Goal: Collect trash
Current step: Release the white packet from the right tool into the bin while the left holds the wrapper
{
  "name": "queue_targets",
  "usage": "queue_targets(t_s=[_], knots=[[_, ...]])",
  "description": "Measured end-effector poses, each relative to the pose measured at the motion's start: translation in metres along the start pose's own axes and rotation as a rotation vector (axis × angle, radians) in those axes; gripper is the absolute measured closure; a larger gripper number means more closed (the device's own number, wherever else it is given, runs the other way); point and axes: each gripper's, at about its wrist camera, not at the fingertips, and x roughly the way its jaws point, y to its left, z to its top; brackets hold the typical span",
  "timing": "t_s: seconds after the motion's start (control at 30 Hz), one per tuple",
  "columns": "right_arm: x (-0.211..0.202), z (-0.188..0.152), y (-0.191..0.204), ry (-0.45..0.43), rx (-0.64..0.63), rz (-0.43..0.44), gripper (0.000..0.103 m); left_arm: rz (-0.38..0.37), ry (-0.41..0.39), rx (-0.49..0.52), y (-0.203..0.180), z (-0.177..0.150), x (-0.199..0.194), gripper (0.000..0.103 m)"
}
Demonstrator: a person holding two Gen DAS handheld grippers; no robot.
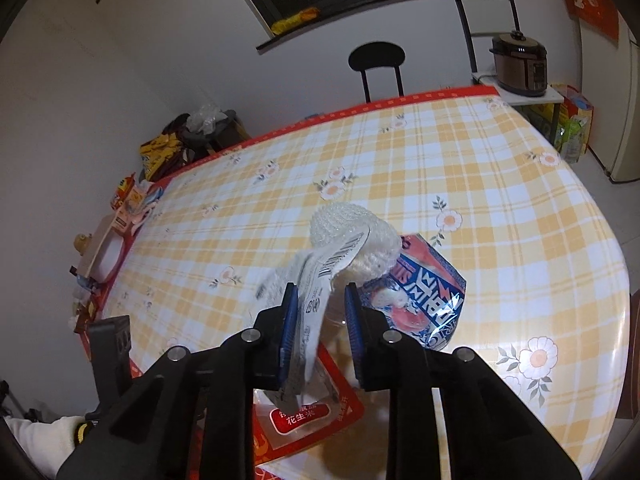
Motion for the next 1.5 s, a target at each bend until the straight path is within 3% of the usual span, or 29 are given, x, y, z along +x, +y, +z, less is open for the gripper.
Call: queue_targets(t_s=[0.47,1.0,1.33,1.5], knots=[[-0.035,0.008,0.037,-0.072,-0.091,0.058,0.080,0.061,-0.119,-0.049,0.032,-0.005,-0.055,0.072],[-0.071,0.028,0.043,-0.185,-0.063,0.105,0.086,0.166,-0.287,-0.094,0.057,0.006,-0.126,0.072],[-0.102,0.035,0.025,-0.263,-0.032,0.076,0.085,0.187,-0.399,-0.096,0.048,0.028,-0.169,0.072],[-0.135,0.045,0.010,-0.332,-0.044,0.011,0.085,0.171,-0.436,-0.067,0.029,0.039,-0.183,0.072]])
